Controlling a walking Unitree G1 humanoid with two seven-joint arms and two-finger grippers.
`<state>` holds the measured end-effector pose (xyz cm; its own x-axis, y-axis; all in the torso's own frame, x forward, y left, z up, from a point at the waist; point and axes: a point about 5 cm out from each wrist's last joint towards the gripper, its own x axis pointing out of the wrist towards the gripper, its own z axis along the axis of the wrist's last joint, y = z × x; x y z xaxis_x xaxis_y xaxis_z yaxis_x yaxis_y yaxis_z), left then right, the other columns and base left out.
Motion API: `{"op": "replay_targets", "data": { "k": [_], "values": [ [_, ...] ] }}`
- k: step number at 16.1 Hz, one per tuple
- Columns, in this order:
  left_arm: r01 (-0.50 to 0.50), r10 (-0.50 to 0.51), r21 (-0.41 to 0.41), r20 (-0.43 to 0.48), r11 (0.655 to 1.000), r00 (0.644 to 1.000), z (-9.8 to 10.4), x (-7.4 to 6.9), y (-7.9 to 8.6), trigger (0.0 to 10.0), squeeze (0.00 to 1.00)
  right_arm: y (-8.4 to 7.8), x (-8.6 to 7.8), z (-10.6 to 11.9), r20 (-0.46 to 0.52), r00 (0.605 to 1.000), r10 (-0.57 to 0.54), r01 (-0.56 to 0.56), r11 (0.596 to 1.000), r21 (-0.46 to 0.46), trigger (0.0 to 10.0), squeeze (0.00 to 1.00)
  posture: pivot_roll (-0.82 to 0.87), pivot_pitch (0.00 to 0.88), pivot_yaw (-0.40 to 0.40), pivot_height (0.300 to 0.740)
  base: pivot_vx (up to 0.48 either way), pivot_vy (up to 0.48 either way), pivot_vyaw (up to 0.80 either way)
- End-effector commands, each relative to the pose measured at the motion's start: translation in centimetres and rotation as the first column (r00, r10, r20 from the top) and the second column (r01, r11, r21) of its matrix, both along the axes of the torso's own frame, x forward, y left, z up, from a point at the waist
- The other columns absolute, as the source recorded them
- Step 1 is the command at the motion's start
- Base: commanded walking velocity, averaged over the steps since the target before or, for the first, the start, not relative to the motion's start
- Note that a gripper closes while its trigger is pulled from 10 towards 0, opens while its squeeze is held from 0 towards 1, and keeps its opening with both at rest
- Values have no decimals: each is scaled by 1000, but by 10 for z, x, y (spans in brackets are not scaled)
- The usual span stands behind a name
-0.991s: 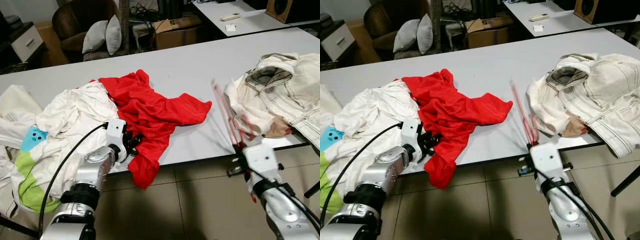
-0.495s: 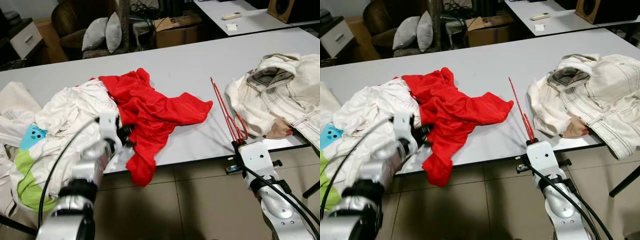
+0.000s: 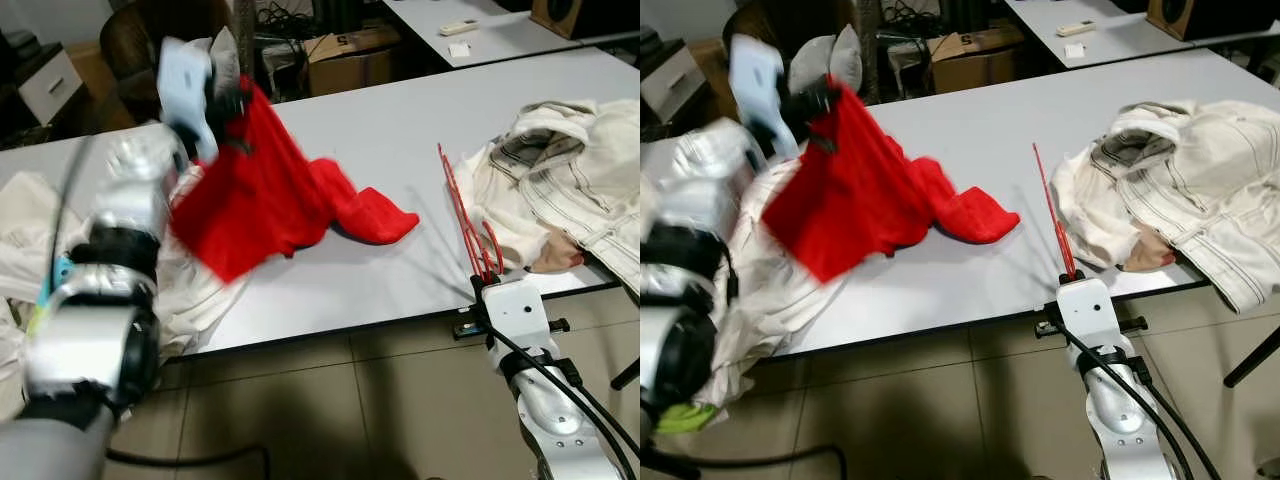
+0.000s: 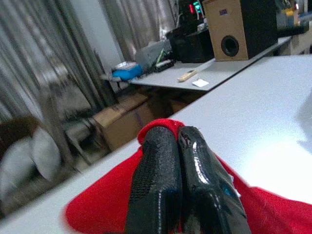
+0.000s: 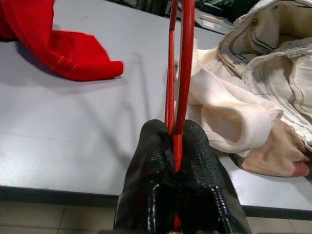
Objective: Hang hanger
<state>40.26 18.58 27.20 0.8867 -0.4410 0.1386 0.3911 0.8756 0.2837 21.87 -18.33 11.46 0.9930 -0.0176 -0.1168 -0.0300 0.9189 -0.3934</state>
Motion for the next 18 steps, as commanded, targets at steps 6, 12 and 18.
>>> {"op": "replay_targets", "data": {
  "k": [6,12,18],
  "values": [
    [32,-9,156,-146,987,989,-54,-12,7,0,0,4,6,-3,9,1000,-7,7,1000,13,10000,0,-116,0,205,740,0,0,0],
    [-1,-7,29,252,1000,968,31,-31,59,0,0,1,10,-3,15,1000,1,-1,1000,4,10000,0,-92,0,181,740,0,0,0],
    [175,-89,447,-208,877,974,-58,-65,102,0,0,3,13,-3,18,1000,16,-16,1000,3,10000,0,-80,0,172,740,0,0,0]
  ]
}}
